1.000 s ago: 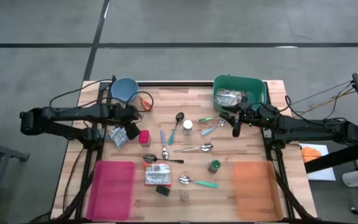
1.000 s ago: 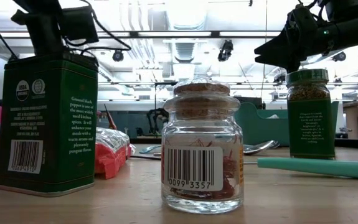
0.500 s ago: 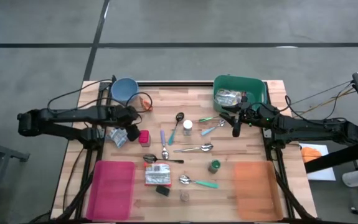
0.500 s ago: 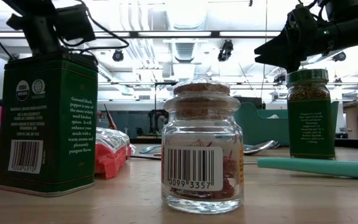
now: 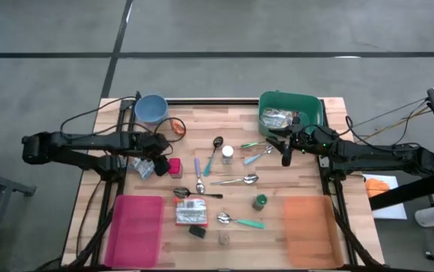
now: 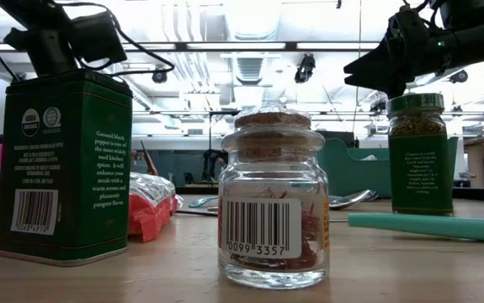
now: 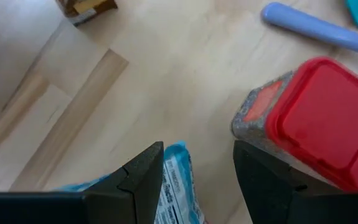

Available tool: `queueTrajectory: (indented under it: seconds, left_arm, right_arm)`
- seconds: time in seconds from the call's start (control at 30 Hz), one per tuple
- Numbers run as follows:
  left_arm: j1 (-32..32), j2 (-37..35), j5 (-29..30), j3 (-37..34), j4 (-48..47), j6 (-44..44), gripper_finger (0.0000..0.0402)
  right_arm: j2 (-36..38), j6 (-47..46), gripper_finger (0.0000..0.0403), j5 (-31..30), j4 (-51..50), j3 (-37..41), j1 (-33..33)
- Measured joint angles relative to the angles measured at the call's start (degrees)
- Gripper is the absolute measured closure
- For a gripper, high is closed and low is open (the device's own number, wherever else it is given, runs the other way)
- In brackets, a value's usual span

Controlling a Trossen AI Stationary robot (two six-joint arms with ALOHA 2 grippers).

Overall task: Pick & Place Food Item
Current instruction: Put the blue noodle pack into the green bin

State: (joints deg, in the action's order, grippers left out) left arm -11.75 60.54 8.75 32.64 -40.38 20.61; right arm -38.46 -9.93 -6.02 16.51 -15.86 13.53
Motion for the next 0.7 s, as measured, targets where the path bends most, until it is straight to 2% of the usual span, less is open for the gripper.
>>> queueTrajectory:
  seconds: [0.17, 0.5, 0.7]
  left_arm:
    - [0.09, 1.58, 0.23, -0.06, -1.42, 1.11, 0.0207]
    - [0.09, 9.55, 2.55, 0.42, -0.07, 0.17, 0.0207]
    - [0.19, 12.71, 4.63, 2.50, 0.16, -3.64, 0.0207]
  right_arm:
    - [0.00, 0.01, 0.0216, -0.01, 0.00, 0.00, 0.01]
    - [0.00, -0.01, 0.0216, -0.02, 0.00, 0.00, 0.01]
    - [0.00, -0.10, 0.0216, 0.00, 0.00, 0.00, -0.02]
